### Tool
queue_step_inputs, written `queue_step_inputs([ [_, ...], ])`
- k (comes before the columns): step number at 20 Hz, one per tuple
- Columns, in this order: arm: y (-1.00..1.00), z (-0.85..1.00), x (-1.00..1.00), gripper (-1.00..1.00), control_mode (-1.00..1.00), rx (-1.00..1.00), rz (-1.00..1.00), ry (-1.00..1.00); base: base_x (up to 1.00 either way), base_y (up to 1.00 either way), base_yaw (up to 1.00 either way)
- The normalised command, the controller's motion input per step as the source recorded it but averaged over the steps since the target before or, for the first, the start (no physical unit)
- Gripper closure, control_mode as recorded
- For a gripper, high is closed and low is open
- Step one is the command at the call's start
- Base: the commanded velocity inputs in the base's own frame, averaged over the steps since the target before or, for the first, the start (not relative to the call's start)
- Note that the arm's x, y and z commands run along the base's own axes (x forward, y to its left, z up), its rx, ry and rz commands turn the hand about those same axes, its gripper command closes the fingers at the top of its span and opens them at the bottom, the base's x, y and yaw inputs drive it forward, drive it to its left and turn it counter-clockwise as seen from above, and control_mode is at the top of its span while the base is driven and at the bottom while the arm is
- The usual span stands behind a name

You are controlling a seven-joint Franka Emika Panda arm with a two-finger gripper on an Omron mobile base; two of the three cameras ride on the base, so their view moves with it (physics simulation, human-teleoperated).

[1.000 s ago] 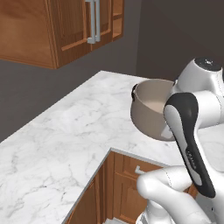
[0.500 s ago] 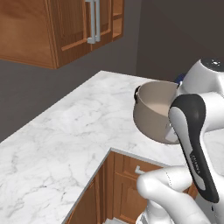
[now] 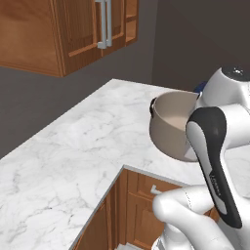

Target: Pick the pot and glass cup and place them in the sink. Then turn on the water.

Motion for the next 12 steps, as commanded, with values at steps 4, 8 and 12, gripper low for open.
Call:
queue_step_inputs([
  [4, 0.00, 0.00, -0.10, 1.00, -1.00, 0.00, 0.00, 0.00, 0.00, 0.00, 0.00],
  [8, 0.00, 0.00, -0.07, 1.00, -1.00, 0.00, 0.00, 0.00, 0.00, 0.00, 0.00],
  [12, 0.00, 0.00, -0.06, 1.00, -1.00, 0.00, 0.00, 0.00, 0.00, 0.00, 0.00],
])
